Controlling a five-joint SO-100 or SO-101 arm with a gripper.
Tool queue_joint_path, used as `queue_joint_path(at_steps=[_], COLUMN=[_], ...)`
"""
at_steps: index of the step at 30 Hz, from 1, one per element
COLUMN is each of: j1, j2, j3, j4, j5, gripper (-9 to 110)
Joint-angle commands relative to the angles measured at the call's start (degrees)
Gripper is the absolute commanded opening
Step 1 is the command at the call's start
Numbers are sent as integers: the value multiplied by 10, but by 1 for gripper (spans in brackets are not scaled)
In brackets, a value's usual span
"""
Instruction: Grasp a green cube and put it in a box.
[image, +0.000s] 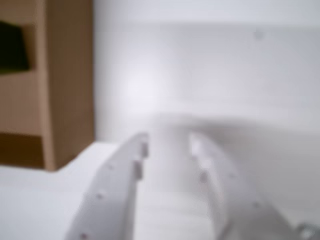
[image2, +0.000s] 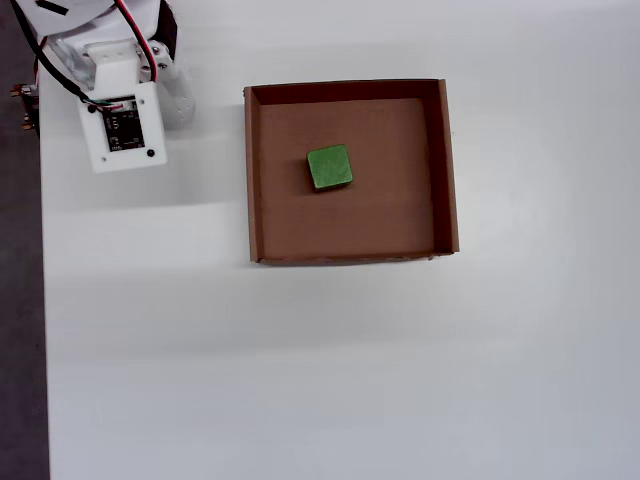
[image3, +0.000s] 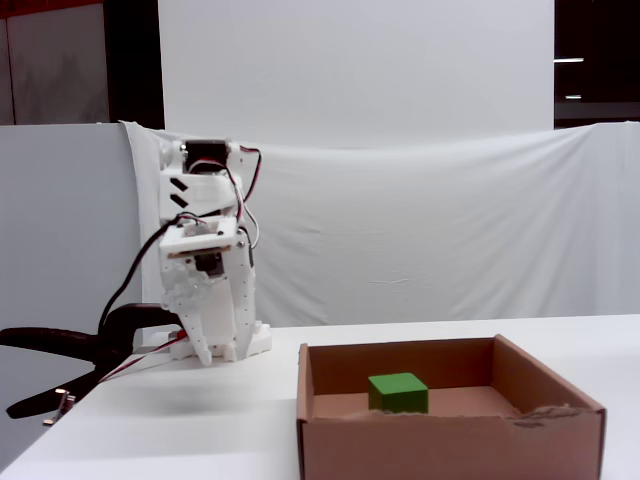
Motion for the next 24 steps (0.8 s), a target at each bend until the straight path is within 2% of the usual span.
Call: queue_joint_path(at_steps=[1, 7, 24], j1=[-4, -4, -1], j2=[35, 127, 247], j3=[8, 67, 127], j4=[8, 53, 172], j5=[-9, -14, -20], gripper=[10, 10, 9])
